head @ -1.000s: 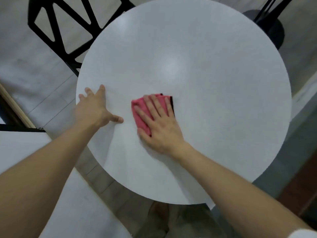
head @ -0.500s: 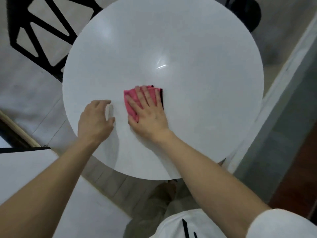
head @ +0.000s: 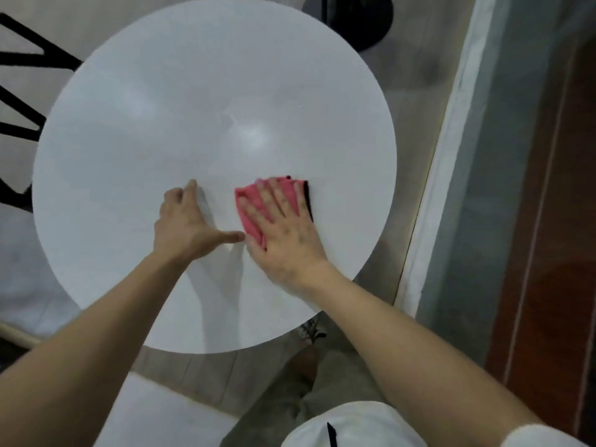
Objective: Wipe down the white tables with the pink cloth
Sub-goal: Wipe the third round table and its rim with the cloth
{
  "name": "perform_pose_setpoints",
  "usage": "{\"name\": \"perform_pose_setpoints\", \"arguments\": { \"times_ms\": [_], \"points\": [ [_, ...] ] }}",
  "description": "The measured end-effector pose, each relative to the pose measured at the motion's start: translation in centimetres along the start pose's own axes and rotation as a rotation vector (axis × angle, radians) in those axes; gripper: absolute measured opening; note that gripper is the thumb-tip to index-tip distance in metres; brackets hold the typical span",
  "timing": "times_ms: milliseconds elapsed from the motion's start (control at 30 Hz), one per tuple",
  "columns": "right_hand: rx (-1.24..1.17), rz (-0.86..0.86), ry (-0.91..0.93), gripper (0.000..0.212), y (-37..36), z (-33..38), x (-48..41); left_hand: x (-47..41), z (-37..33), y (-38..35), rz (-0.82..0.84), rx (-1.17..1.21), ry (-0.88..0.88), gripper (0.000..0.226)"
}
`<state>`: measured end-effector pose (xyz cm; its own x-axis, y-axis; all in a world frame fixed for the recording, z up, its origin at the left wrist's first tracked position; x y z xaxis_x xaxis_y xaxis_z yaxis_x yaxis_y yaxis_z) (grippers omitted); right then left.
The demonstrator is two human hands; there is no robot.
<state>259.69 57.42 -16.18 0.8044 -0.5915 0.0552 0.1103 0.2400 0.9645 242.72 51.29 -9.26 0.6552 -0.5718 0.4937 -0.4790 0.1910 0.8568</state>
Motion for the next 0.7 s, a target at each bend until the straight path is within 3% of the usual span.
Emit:
{"name": "perform_pose_setpoints", "arguments": {
  "times_ms": [67,133,267,333,400,433,500,567,600,633,700],
  "points": [
    [-0.026,0.022,0.238,0.069,0.0,-1.6,1.9,-0.8,-0.4,0.6,0.018,-0.060,0.027,0.162],
    [-0.020,0.022,0.242,0.071,1.3,-7.0,1.5,-1.2,-0.7,0.7,0.024,-0.104,0.032,0.158],
    [0.023,-0.100,-0.237,0.072,5.3,-18.8,-5.5,-1.6,-0.7,0.4,0.018,-0.157,0.020,0.159],
    [0.040,-0.169,-0.513,0.073,5.8,-18.7,-9.3,-1.7,-0.5,0.5,0.001,-0.183,0.007,0.161],
    [0.032,-0.187,-0.594,0.072,5.0,-14.1,-11.2,-1.7,-0.5,0.6,-0.001,-0.200,-0.005,0.162],
    [0.026,-0.165,-0.486,0.072,4.2,-10.9,-11.3,-1.5,-0.5,0.7,-0.004,-0.203,-0.004,0.162],
    [0.034,-0.052,-0.049,0.070,2.5,-5.0,-9.4,-1.2,-0.8,0.9,0.001,-0.199,0.004,0.162],
    [0.066,0.087,0.397,0.070,1.8,-4.1,-6.3,-1.1,-1.2,1.0,0.005,-0.192,0.011,0.160],
    [0.059,0.114,0.514,0.070,2.1,-6.1,-5.8,-1.2,-1.3,1.1,0.009,-0.195,0.011,0.159],
    [0.051,0.112,0.517,0.071,2.7,-8.8,-6.1,-1.2,-1.4,1.0,0.015,-0.200,0.007,0.158],
    [0.050,0.057,0.274,0.073,4.5,-15.4,-9.4,-1.2,-1.5,1.0,0.018,-0.209,0.008,0.158]
  ]
}}
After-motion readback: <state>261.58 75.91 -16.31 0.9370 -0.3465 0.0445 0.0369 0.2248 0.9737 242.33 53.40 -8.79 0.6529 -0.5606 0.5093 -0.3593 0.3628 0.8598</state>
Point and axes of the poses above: each hand's wrist, its own x-axis away from the middle knuckle, its own y-axis out of the back of the hand, z = x × y, the point moved 2 cm from there along -x, towards the middle knuckle
